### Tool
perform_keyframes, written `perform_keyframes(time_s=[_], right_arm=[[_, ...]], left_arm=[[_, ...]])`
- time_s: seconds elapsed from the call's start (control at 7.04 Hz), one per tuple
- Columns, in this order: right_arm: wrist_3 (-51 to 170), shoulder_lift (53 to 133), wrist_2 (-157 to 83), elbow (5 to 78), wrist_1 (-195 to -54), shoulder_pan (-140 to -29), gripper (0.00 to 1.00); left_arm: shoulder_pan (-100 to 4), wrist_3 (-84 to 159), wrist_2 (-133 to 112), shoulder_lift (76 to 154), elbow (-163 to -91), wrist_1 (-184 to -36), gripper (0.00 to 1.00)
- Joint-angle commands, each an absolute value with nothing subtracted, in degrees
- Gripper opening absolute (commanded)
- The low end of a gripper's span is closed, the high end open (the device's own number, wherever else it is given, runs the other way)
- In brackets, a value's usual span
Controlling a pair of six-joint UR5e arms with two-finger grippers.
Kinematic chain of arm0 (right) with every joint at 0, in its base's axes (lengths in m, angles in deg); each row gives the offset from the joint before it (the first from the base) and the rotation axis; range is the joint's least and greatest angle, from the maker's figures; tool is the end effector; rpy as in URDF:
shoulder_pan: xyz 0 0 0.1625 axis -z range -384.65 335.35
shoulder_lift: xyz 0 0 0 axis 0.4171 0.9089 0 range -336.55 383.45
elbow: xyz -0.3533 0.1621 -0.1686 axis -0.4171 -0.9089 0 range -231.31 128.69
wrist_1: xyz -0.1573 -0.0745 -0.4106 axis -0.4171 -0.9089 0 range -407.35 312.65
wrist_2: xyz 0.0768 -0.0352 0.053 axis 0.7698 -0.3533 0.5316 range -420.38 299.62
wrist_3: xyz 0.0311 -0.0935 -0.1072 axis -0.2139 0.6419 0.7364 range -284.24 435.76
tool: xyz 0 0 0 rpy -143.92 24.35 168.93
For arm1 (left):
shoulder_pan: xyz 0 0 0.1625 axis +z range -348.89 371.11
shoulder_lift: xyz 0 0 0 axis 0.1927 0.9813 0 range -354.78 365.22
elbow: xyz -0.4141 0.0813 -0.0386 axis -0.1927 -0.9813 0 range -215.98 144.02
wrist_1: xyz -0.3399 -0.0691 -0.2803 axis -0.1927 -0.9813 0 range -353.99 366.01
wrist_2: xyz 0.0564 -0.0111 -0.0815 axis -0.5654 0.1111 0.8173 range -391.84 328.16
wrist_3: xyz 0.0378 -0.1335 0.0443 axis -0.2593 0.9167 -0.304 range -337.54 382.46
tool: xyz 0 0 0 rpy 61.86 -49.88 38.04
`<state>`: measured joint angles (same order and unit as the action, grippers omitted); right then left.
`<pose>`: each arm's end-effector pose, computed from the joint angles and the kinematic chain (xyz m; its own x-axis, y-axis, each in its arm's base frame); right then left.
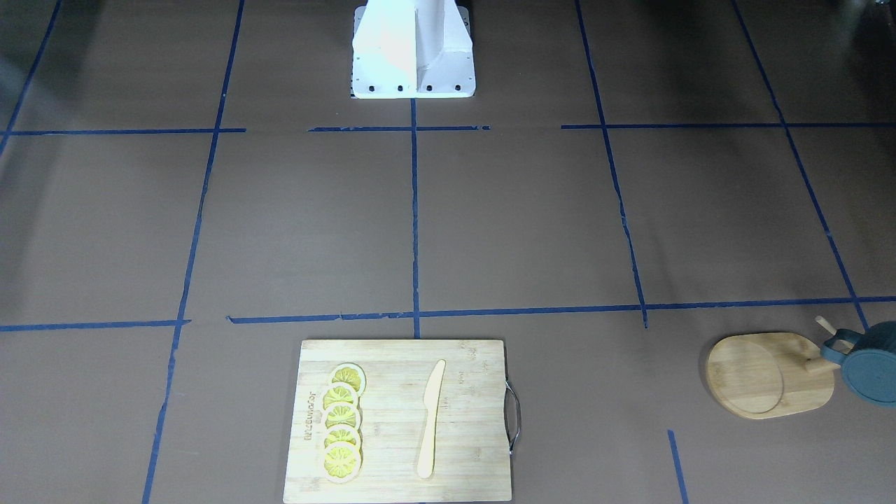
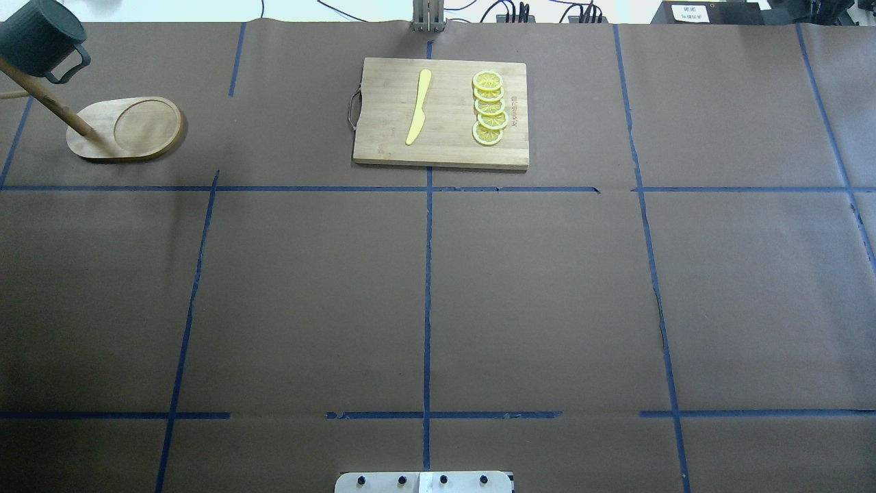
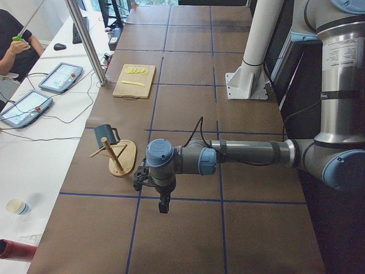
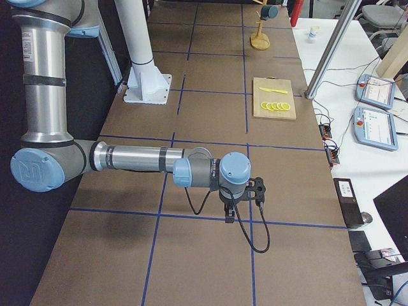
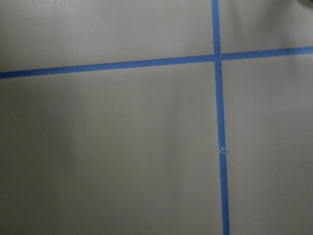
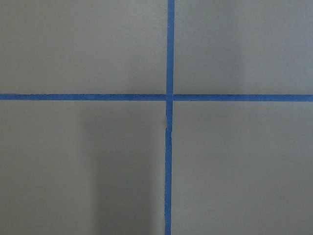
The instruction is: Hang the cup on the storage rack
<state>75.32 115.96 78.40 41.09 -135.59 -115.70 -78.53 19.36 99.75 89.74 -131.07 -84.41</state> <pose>0.0331 -0.5089 0.6797 0.6589 -0.0020 0.7522 -0.0234 0.9995 0.0232 -0.0336 -0.4851 0.6961 0.7465 0.0593 -0.6627 -0.0467 0.9982 0.0366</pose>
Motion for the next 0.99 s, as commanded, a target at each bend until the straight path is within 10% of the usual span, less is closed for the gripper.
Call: perform_keyframes(time_s=[0.0,0.85], right_arm=[[75.3,116.3,78.7,41.1,-135.5,-115.7,1.0],[75.2,116.2,78.8,41.3,-135.4,-115.7,1.0]], left_arm=[[-78.5,19.4,103.9,89.7,-130.7,-84.5,1.0],[-78.6,19.4,104.0,89.8,-130.7,-84.6,1.0]])
